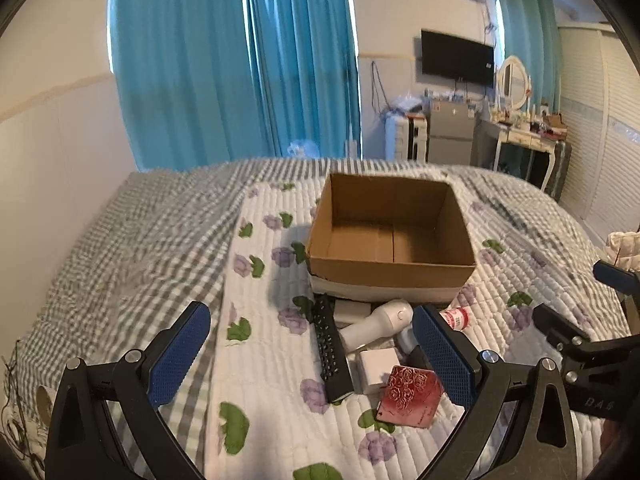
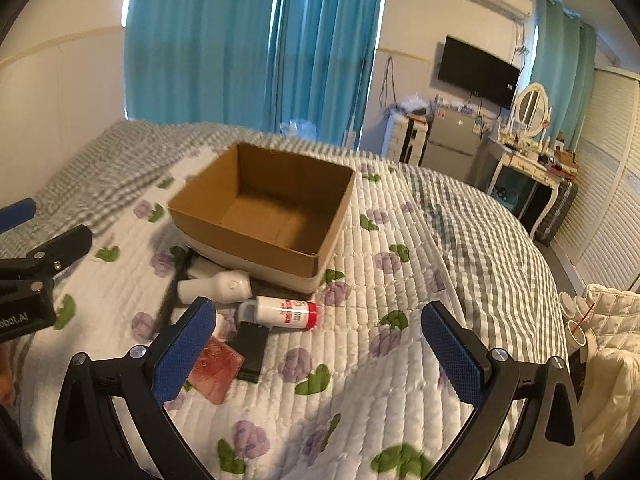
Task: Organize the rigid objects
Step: 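Grasp the black TV remote with the left tool while the right tool grasps the black power bank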
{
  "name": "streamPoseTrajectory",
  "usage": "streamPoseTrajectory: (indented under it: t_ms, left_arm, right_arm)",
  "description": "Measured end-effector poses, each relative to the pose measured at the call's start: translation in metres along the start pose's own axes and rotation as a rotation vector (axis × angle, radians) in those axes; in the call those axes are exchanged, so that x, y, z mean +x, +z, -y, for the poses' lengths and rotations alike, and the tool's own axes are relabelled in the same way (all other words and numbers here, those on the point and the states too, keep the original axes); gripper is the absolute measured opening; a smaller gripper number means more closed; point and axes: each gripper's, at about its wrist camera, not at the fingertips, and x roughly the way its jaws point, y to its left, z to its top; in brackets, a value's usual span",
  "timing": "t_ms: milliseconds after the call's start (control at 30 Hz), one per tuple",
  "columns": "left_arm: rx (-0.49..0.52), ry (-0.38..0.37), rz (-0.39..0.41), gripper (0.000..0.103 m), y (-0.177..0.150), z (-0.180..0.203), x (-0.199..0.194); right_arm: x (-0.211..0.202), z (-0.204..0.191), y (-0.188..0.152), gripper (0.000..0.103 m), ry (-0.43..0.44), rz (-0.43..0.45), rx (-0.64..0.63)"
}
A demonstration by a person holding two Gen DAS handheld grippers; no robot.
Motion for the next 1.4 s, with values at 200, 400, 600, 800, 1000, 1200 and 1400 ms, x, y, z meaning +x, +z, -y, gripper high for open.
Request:
streamPoseTrajectory:
  t_ms: [200,400,600,800,1000,1200,1400]
  left_arm:
    - [0.05,0.044,-0.18,0.092,-0.016,0.017,0.082]
    - [0.082,0.088,-0.359,0.072,-0.055,0.025,0.146]
    - [0.084,0.073,-0.401,0.06,-0.074,0.023,0.161]
    - [0.112,-0.009,-0.361,0.024,-0.076,0.031,0.142]
    - [0.089,-0.045,-0.284,0.021,-0.068,0.025,0.109]
    - [0.062,-0.085,-0.252,0.02,-0.065,0.017,0.096]
    - [0.05,-0.1,-0.245,0.02,-0.063,0.014,0.093]
  right_arm:
    - [0.055,0.007,0.001,0.103,0.019,-0.084,0.007]
    - [0.095,0.004,-0.023,0.103,0.085,-0.177,0.027]
    - [0.113,0.0,-0.03,0.103,0.111,-0.235,0.028]
    - [0.126,-0.013,-0.035,0.103,0.122,-0.292,0.004]
    - [0.146,-0.025,-0.035,0.088,0.178,-0.372,0.027]
    - [0.172,-0.039,-0.039,0.066,0.213,-0.457,0.07]
    - [0.185,-0.05,-0.045,0.053,0.238,-0.489,0.102]
